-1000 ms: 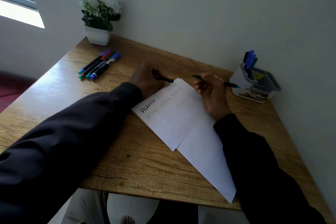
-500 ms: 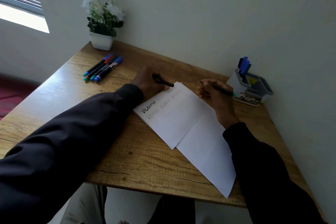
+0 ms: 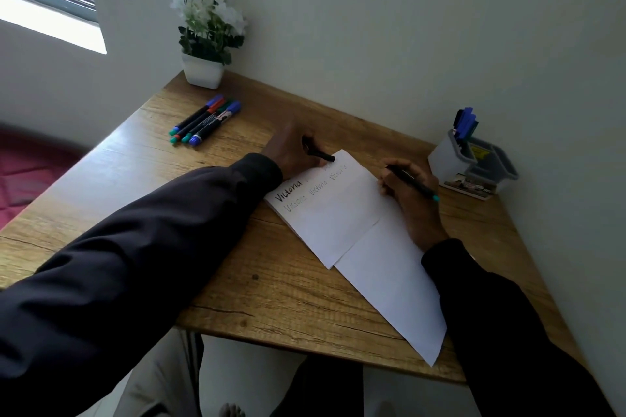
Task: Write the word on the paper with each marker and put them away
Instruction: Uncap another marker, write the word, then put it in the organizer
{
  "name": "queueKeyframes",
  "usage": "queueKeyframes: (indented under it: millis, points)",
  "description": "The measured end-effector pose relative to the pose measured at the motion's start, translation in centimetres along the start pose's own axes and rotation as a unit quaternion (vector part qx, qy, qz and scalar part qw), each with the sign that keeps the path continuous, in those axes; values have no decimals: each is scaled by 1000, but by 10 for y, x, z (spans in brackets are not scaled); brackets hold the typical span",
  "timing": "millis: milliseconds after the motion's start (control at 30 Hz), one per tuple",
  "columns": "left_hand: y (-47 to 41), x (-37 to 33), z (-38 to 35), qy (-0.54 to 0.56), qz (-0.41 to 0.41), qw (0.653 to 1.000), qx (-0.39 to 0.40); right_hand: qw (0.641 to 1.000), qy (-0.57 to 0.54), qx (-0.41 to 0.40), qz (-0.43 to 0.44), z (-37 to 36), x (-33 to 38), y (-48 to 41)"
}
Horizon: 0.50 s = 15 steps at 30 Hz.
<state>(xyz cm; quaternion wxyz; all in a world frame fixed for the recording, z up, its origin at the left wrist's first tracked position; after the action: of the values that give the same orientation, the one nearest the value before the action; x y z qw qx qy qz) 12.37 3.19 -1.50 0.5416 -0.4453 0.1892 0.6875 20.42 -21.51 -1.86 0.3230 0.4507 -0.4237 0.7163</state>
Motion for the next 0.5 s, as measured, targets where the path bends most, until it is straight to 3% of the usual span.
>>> queueKeyframes:
  millis: [333, 500]
  points:
    - [4, -7, 3, -8, -6, 1000, 0, 999, -21, -23, 29, 0, 15, 2]
    - [20, -30, 16, 65, -30, 997, -16, 997, -69, 10, 43, -12, 45, 14]
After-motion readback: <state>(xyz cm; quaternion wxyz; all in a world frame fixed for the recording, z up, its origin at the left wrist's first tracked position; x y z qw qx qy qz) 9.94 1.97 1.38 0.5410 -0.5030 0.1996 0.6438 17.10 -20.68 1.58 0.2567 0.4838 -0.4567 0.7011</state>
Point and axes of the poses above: each hand's wrist, its own y-axis away from the middle knuckle, its own z-axis out of the back of the hand, x = y × z, the point moved 6 cm from there along -y, towards the middle knuckle, and after that the axes turned 4 degrees about z, right-handed, at the moved point
